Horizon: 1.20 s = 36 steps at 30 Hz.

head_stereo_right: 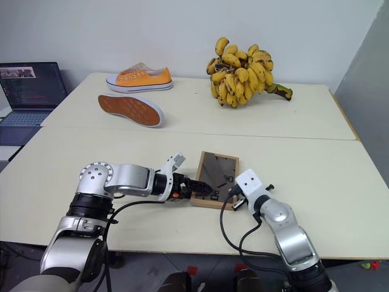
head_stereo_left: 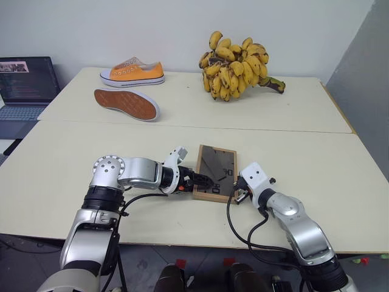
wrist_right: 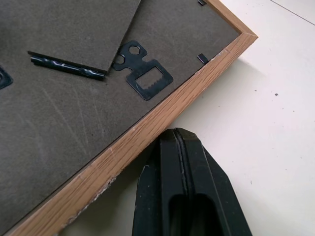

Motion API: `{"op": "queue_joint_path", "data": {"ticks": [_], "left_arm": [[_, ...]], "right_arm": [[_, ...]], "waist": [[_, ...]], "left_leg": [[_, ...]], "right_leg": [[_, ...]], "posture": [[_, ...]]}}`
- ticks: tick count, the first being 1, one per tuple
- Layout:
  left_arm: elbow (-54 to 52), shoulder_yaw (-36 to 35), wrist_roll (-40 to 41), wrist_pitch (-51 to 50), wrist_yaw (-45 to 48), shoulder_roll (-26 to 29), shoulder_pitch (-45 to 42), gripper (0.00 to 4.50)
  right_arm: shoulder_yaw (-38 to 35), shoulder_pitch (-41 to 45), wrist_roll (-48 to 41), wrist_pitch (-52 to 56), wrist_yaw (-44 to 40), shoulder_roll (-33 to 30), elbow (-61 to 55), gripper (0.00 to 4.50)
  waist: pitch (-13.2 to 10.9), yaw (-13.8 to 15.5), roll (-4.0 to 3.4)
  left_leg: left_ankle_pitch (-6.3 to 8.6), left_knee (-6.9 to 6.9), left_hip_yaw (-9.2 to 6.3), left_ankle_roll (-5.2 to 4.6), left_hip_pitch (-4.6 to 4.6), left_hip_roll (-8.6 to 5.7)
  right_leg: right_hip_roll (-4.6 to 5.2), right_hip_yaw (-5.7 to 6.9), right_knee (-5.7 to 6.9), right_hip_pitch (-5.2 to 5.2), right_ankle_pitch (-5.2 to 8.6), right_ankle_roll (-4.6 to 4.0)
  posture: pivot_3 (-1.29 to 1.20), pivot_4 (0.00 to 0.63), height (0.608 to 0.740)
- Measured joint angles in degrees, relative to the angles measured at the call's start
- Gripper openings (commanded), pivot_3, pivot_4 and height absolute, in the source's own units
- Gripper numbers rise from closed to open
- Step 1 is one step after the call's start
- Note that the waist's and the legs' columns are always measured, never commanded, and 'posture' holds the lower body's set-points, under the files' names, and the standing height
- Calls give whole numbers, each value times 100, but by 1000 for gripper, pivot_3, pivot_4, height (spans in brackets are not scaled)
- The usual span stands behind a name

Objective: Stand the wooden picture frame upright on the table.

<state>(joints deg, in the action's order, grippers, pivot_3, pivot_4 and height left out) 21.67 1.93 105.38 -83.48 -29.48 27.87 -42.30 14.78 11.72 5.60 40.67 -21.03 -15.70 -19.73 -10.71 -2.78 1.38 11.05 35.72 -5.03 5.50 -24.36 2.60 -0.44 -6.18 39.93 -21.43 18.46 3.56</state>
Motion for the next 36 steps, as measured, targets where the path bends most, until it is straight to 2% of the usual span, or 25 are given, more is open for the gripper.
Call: {"op": "queue_joint_path", "data": {"ticks": [13,14,23,36], "left_arm": [[-151,367,518,393,-134,247,106,3149],[-156,387,522,409,-134,250,106,2792],[-220,311,778,657,10,240,98,1378],[-191,385,733,695,169,248,23,1311]], "right_arm": [[-2,-6,-7,8,24,28,0,0],[-2,-6,-7,7,24,24,0,0],[-56,-5,-2,-5,51,-55,28,0],[-104,63,-8,-278,98,-119,256,0]], "waist": [[0,-1,0],[0,-1,0],[0,39,0],[0,67,0]], "left_leg": [[0,-1,1,0,0,0],[0,-1,1,0,0,0],[0,0,0,0,0,-1],[0,0,0,0,-1,-1]], "right_leg": [[0,0,-2,0,2,2],[0,0,-2,0,2,2],[0,0,-6,2,4,7],[0,0,-10,2,11,19]], "posture": [[0,150,740],[0,150,740],[0,150,740],[0,150,740]]}}
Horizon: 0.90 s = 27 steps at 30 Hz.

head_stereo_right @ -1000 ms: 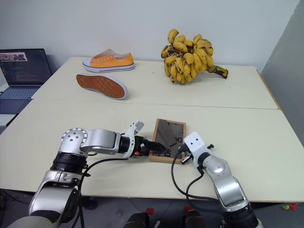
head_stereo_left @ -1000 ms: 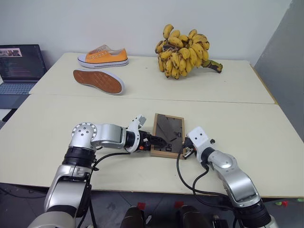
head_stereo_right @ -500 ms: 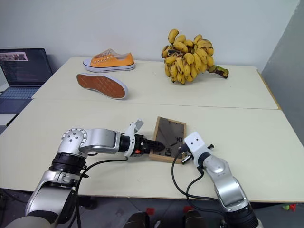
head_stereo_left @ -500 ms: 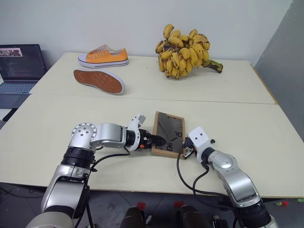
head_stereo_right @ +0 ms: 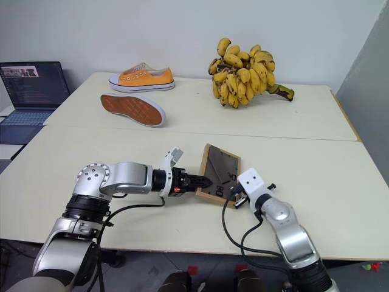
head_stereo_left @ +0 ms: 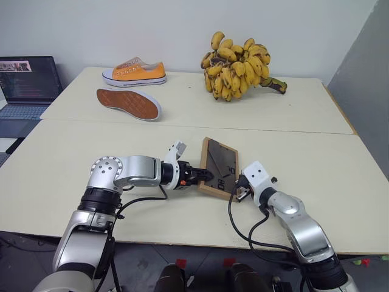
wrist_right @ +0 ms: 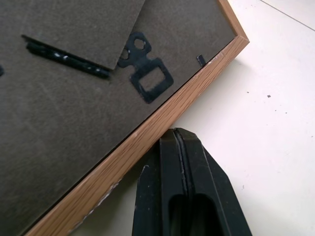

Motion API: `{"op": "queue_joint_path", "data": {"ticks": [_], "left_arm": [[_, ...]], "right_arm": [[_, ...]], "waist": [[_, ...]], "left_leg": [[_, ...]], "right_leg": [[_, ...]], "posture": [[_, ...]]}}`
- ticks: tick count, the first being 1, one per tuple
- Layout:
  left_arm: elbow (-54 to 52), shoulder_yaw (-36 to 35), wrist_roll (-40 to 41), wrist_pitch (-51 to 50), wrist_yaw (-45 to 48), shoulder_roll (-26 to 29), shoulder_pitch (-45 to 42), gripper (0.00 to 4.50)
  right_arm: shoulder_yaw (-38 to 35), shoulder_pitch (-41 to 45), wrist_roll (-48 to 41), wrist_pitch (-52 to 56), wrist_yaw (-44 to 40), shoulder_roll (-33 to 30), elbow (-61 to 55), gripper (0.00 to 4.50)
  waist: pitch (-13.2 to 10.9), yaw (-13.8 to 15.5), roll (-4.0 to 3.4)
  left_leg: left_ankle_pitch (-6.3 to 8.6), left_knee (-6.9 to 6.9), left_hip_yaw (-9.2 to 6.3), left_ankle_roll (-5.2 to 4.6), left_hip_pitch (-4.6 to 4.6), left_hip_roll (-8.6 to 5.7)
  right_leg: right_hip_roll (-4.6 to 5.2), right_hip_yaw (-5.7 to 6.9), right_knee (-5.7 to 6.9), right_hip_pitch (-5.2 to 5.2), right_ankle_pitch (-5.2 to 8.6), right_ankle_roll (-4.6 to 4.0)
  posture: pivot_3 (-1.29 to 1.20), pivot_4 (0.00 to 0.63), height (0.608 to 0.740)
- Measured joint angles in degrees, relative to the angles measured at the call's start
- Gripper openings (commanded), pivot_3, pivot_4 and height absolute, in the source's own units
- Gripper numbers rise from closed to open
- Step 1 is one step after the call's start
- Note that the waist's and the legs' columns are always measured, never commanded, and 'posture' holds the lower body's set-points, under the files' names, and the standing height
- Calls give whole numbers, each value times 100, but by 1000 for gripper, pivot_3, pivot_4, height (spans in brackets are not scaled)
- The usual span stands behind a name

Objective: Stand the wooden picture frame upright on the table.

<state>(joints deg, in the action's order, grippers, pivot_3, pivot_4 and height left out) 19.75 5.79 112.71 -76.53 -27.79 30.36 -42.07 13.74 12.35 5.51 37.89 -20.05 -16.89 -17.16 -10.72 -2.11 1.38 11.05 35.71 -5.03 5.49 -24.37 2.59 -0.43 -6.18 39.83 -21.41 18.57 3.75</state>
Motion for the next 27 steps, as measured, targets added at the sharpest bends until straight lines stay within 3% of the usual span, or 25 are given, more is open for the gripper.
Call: {"op": "queue_joint_path", "data": {"ticks": [6,13,21,27], "left_arm": [[248,12,-562,-346,697,195,-304,1311],[308,-68,-2213,-336,2362,538,-657,1311],[267,53,-5001,1743,4998,467,-1014,1311],[-34,18,-5798,2650,6122,11,-1262,1311]], "right_arm": [[-215,-40,-8,-70,-13,-224,15,0],[-817,-364,-126,-166,-148,-702,-66,0],[-2047,-209,-751,157,-411,-1136,-41,0],[-2769,952,-1624,919,-702,-1381,-410,0]], "waist": [[-1,13,-1],[-2,21,-2],[-12,27,-14],[-16,20,-21]], "left_leg": [[0,-12,0,0,-6,0],[-1,-34,0,2,-7,0],[-11,-71,0,15,-20,2],[-12,-79,1,17,-46,3]], "right_leg": [[0,3,-13,-6,-1,-1],[1,8,-40,-4,-3,-4],[2,12,-73,-15,-13,-22],[5,14,-75,-42,-12,-27]], "posture": [[0,150,740],[0,150,740],[0,150,740],[0,150,740]]}}
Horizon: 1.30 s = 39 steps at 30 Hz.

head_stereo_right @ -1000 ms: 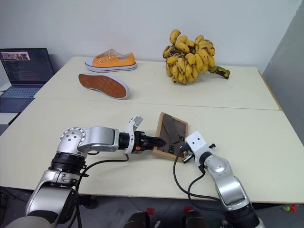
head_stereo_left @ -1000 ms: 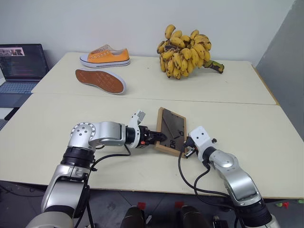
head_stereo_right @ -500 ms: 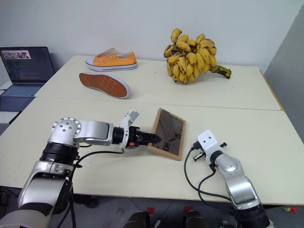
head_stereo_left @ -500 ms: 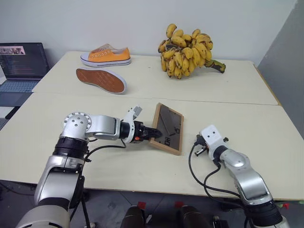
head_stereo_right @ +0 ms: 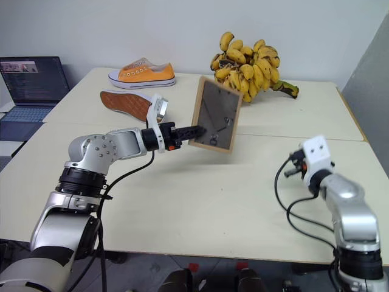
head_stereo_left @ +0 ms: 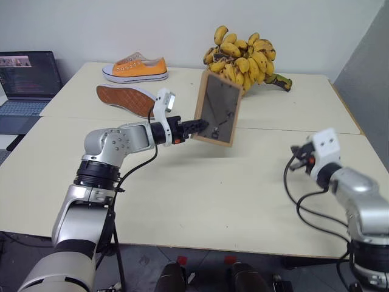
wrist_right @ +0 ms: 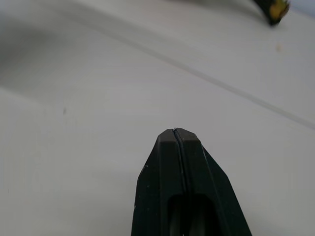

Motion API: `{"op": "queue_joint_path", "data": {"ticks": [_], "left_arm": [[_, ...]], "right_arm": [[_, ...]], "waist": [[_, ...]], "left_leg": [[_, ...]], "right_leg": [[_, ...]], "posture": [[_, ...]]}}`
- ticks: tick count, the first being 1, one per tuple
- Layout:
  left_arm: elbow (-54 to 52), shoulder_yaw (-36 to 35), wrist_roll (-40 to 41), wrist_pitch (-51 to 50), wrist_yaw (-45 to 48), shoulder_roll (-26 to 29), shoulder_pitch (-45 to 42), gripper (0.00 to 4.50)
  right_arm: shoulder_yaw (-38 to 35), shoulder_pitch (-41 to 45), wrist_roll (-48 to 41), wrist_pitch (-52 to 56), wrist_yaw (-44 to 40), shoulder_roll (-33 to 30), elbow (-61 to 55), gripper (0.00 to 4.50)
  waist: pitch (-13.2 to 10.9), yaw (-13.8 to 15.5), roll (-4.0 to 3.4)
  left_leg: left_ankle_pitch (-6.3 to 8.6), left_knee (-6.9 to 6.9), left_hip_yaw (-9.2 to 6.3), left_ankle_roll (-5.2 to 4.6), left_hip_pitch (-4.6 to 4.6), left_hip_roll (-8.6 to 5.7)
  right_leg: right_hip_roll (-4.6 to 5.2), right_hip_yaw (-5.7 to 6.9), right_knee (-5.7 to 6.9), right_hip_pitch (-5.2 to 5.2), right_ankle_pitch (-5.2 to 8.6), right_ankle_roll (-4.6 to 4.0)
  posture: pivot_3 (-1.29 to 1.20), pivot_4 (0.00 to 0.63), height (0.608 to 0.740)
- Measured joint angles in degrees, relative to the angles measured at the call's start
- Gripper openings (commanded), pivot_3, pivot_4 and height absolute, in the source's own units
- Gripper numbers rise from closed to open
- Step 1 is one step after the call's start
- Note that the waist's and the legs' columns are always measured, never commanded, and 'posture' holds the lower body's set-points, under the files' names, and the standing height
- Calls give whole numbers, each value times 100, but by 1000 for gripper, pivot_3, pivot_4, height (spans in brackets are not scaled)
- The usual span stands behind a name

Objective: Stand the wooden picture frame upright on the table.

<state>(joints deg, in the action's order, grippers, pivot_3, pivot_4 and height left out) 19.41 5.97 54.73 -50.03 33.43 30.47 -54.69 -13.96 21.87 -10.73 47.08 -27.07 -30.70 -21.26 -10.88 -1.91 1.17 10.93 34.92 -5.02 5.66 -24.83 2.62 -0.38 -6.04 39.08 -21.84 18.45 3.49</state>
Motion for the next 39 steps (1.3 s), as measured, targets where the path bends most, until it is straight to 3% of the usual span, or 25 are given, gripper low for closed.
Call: {"op": "queue_joint_path", "data": {"ticks": [4,7,16,22,39], "left_arm": [[-303,-14,-491,432,433,-234,-56,1311],[-338,-43,-772,553,619,-368,-129,1311],[-318,-111,-1321,658,915,-661,-191,1311],[-541,-115,-1467,613,1108,-763,-162,1311],[-691,-313,-1787,527,1211,-931,-151,1311]], "right_arm": [[-313,987,-651,732,-9,-62,-339,0],[-325,1503,-1049,1225,80,-53,-579,506],[-257,2228,-1698,1892,552,358,-795,2717],[185,2476,-1760,1836,736,632,-697,2717],[254,3033,-1971,1776,1125,1227,-280,2717]], "waist": [[-2,-9,-3],[-2,0,-3],[-2,-5,-4],[-3,-13,-5],[-2,-44,-5]], "left_leg": [[0,-8,-2,-1,-2,2],[2,-7,-8,-3,-5,1],[1,-3,-14,-4,-7,0],[1,-4,-15,-4,-7,1],[-6,4,-14,-9,-6,0]], "right_leg": [[0,6,2,-4,7,-12],[1,13,1,-2,7,-13],[2,20,7,-3,7,-13],[2,20,15,-7,7,-13],[1,22,77,-30,11,-19]], "posture": [[0,150,740],[0,150,740],[0,150,740],[0,150,740],[0,150,740]]}}
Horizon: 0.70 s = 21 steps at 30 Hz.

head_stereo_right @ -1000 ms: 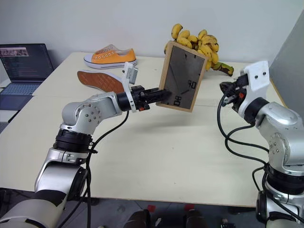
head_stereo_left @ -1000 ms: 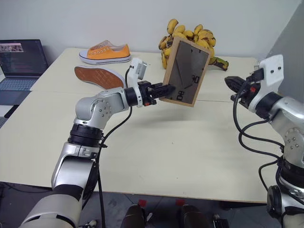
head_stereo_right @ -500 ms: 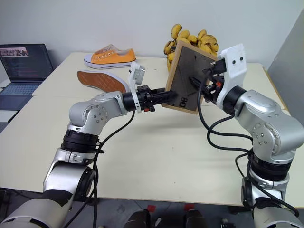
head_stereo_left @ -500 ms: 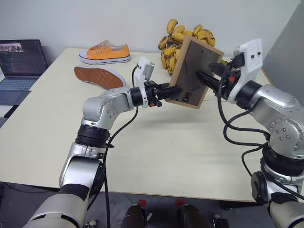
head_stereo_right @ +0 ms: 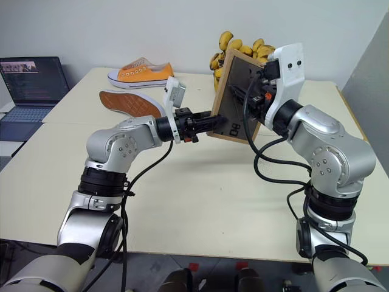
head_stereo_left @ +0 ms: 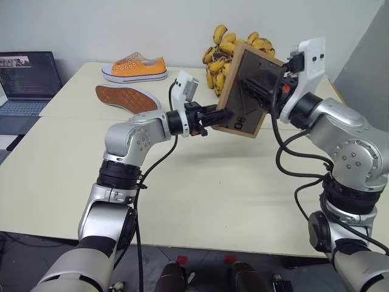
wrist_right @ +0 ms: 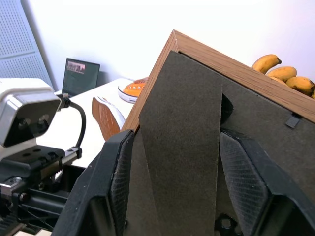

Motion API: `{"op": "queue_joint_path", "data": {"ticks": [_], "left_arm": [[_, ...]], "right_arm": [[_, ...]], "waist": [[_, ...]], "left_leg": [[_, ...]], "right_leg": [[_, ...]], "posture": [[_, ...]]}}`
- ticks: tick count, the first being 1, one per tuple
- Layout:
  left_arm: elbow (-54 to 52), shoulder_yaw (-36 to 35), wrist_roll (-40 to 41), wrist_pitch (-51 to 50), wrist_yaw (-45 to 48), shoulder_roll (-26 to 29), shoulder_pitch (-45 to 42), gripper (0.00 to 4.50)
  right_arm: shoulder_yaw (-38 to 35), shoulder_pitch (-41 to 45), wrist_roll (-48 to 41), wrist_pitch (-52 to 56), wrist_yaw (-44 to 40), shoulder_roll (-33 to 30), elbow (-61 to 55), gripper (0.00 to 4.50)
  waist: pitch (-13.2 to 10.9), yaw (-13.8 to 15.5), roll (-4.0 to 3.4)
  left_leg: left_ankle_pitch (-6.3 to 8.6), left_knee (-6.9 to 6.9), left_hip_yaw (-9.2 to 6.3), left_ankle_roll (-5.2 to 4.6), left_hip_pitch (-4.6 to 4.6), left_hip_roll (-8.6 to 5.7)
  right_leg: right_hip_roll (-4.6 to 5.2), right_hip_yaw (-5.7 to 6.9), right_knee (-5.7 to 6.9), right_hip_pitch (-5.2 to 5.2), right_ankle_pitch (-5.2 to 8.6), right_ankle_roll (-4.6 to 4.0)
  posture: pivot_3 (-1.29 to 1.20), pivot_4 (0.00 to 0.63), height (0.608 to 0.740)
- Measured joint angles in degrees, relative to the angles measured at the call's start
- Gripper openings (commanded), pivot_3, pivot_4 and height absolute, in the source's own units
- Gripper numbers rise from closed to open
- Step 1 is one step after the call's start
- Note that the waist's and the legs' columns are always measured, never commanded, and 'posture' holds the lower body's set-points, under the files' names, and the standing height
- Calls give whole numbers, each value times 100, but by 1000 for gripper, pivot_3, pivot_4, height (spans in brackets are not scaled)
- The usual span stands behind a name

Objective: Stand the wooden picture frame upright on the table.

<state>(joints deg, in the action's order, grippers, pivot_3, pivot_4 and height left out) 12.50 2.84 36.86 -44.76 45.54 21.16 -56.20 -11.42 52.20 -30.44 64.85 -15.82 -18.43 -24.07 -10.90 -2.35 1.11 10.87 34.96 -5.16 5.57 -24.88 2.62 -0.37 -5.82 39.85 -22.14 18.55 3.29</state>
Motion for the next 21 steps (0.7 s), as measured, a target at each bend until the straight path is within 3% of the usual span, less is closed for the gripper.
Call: {"op": "queue_joint_path", "data": {"ticks": [9,17,21], "left_arm": [[830,-57,-389,370,215,-136,-268,1311],[884,-67,-542,360,285,-259,-342,1311],[876,-69,-550,336,284,-312,-353,1311]], "right_arm": [[-212,-101,-142,481,397,113,-490,2717],[-303,-267,-232,561,563,49,-731,2717],[-286,-332,-246,527,535,-8,-726,3436]], "waist": [[0,-11,0],[0,-23,0],[0,-28,0]], "left_leg": [[-4,1,-1,-4,0,0],[-5,0,-2,-5,0,0],[-5,0,-1,-6,0,0]], "right_leg": [[-1,3,11,-6,1,-2],[-1,2,12,-7,1,-2],[-1,3,12,-6,1,-2]], "posture": [[0,150,740],[0,150,740],[0,150,740]]}}
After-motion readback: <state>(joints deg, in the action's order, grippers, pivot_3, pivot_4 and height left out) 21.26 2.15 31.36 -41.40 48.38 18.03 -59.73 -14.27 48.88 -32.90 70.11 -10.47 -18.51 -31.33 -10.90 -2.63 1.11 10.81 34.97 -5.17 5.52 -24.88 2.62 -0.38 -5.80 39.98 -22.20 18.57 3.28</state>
